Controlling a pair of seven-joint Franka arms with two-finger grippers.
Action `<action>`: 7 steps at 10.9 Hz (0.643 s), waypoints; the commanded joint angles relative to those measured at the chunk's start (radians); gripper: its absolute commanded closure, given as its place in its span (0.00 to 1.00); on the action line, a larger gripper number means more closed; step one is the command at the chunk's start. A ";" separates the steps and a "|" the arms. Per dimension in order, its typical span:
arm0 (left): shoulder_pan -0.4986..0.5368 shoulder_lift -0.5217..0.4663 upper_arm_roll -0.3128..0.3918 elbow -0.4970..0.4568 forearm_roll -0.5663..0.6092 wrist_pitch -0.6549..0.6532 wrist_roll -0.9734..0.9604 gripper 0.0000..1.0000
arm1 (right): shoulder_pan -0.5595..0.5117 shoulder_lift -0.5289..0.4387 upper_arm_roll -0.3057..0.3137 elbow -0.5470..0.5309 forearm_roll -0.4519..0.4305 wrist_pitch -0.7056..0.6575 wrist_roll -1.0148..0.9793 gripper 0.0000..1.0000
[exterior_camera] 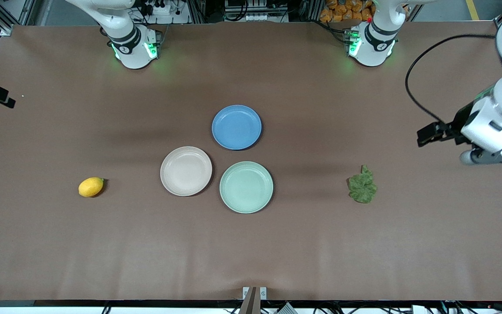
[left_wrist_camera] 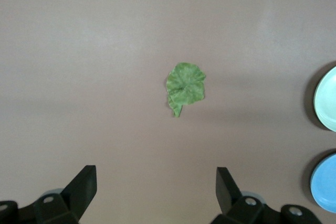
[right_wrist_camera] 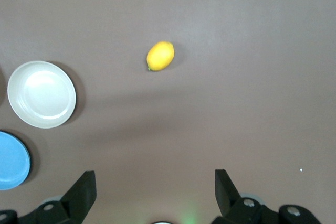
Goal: Pick lemon and lettuce from plates
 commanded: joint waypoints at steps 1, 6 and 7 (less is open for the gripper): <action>0.002 -0.084 0.010 -0.026 -0.019 -0.058 0.057 0.00 | 0.005 0.049 0.010 0.099 -0.004 0.077 0.008 0.00; 0.008 -0.155 0.010 -0.026 -0.015 -0.104 0.054 0.00 | 0.032 0.074 0.008 0.088 -0.012 0.065 -0.002 0.00; 0.010 -0.155 0.009 -0.031 -0.013 -0.108 0.046 0.00 | 0.031 0.075 0.010 0.088 -0.012 0.051 -0.005 0.00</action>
